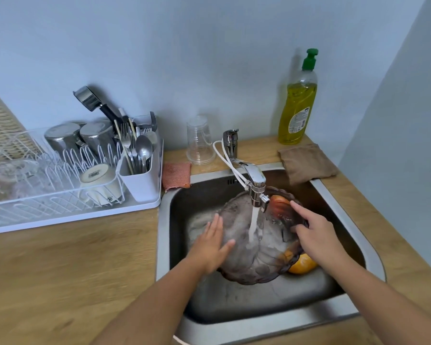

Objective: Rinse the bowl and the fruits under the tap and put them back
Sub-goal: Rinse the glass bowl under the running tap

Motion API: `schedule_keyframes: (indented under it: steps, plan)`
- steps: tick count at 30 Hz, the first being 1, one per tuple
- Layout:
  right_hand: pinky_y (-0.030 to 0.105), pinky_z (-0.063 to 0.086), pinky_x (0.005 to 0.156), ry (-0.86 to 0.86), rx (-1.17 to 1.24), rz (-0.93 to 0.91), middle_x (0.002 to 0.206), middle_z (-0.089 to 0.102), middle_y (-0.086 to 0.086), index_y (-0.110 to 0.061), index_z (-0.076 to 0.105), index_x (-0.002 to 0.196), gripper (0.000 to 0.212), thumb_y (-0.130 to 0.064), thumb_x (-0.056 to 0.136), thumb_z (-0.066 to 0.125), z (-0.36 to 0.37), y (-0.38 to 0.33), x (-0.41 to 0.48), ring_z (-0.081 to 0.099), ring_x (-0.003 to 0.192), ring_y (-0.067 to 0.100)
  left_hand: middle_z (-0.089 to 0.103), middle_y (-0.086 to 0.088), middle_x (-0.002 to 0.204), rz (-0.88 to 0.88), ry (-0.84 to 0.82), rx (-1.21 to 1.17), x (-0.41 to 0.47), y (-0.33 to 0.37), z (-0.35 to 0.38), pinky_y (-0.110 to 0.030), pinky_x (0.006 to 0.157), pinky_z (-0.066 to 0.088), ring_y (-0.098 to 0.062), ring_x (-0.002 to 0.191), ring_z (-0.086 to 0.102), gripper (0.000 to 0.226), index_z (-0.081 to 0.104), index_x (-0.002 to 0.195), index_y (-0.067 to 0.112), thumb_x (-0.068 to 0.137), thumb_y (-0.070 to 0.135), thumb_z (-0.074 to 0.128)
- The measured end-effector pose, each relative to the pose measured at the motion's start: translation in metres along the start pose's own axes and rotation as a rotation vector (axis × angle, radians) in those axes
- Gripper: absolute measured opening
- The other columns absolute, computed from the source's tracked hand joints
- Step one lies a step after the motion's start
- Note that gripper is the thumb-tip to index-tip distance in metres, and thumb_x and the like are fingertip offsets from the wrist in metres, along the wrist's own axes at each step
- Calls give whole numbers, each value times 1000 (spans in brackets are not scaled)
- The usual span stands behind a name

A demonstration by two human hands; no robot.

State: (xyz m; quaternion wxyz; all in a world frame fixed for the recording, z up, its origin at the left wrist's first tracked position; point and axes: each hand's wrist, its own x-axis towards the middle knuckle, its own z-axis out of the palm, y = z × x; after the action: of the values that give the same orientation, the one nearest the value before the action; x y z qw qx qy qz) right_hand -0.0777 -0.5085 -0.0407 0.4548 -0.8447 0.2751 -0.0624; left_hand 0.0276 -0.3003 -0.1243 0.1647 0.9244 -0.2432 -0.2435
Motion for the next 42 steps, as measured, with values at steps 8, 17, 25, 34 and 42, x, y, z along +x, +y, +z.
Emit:
schedule_keyframes:
  steps: [8, 17, 25, 34, 42]
  plan:
    - [28, 51, 95, -145, 132, 9, 126, 58, -7, -25, 48, 136, 59, 8, 88, 44, 20, 1, -24, 59, 105, 6, -15, 0, 160, 201, 188, 198, 34, 54, -6, -47, 120, -7, -23, 148, -16, 74, -6, 153, 23, 97, 56, 30]
    - [36, 57, 82, -77, 83, 17, 102, 62, -16, -35, 47, 135, 56, 0, 91, 45, 11, 13, -21, 65, 91, 17, -32, -5, 153, 19, 116, 100, 24, 55, 3, -56, 118, -5, -29, 143, -23, 74, 3, 153, 24, 94, 63, 26]
    - [38, 58, 76, 96, 107, 57, 103, 59, -8, -29, 49, 136, 54, -1, 90, 45, 7, 9, -4, 65, 78, 20, -22, 4, 159, 287, -394, -53, -9, 81, 14, -42, 119, -9, -16, 146, -20, 65, -6, 153, 26, 100, 52, 21]
    - [23, 44, 54, 123, 26, 72, 70, 62, 1, -28, 44, 140, 56, -3, 89, 43, 0, 9, 2, 59, 58, 20, 23, -1, 159, 204, -35, 96, -31, 24, 18, -39, 119, 20, -20, 147, 19, 57, 25, 150, 23, 100, 50, 25]
    - [38, 55, 73, -9, 64, 37, 115, 65, 11, -32, 47, 137, 58, 0, 88, 45, 6, 7, -16, 66, 80, 30, -17, -10, 160, -197, 69, -160, 10, 14, 4, -46, 121, 7, -29, 149, -7, 80, -13, 152, 20, 96, 59, 30]
